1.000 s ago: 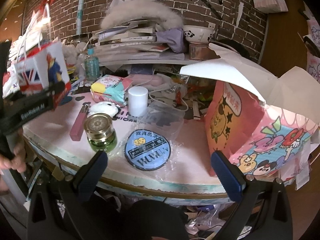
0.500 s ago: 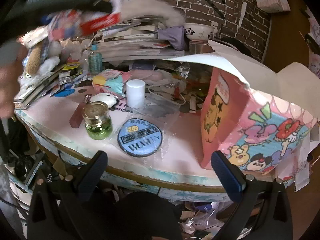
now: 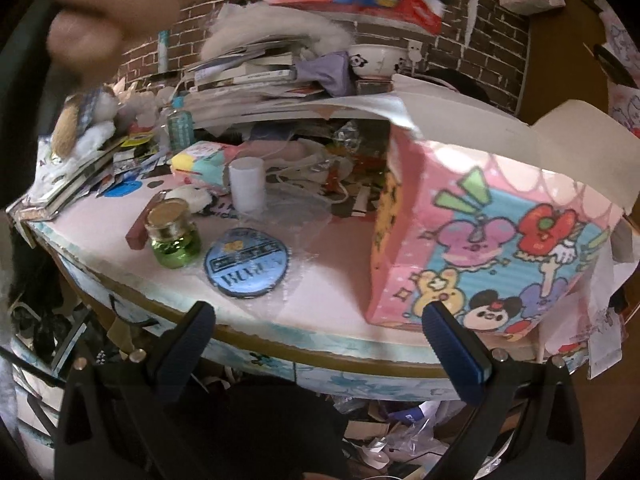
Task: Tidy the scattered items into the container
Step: 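Carry the Paddington Union Jack paper bag with the left gripper toward the wall counter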
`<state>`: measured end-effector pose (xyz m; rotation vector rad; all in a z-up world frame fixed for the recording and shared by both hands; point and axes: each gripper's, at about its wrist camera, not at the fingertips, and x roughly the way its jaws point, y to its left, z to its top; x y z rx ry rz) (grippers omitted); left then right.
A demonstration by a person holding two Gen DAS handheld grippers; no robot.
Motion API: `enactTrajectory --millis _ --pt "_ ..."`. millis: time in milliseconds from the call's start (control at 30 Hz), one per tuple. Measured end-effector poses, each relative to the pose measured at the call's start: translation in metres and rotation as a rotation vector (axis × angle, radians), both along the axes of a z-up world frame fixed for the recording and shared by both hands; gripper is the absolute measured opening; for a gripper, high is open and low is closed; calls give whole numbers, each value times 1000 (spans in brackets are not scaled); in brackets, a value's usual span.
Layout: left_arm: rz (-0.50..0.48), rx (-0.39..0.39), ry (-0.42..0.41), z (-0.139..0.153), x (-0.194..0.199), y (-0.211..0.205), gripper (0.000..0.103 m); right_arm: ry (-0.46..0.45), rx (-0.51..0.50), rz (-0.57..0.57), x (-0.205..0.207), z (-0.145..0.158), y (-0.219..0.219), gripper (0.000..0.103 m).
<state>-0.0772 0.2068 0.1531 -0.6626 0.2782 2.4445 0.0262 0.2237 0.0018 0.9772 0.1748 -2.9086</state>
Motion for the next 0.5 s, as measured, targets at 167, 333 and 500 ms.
enactTrajectory --millis 167,333,500 --pt "-28 -21 -84 -4 -11 35 82 7 -11 -23 2 2 12 103" --pt "-23 -28 -168 -19 -22 53 82 16 -16 -43 5 4 21 103" --pt "-10 -29 -234 -33 -31 66 82 16 -23 -63 7 4 29 103"
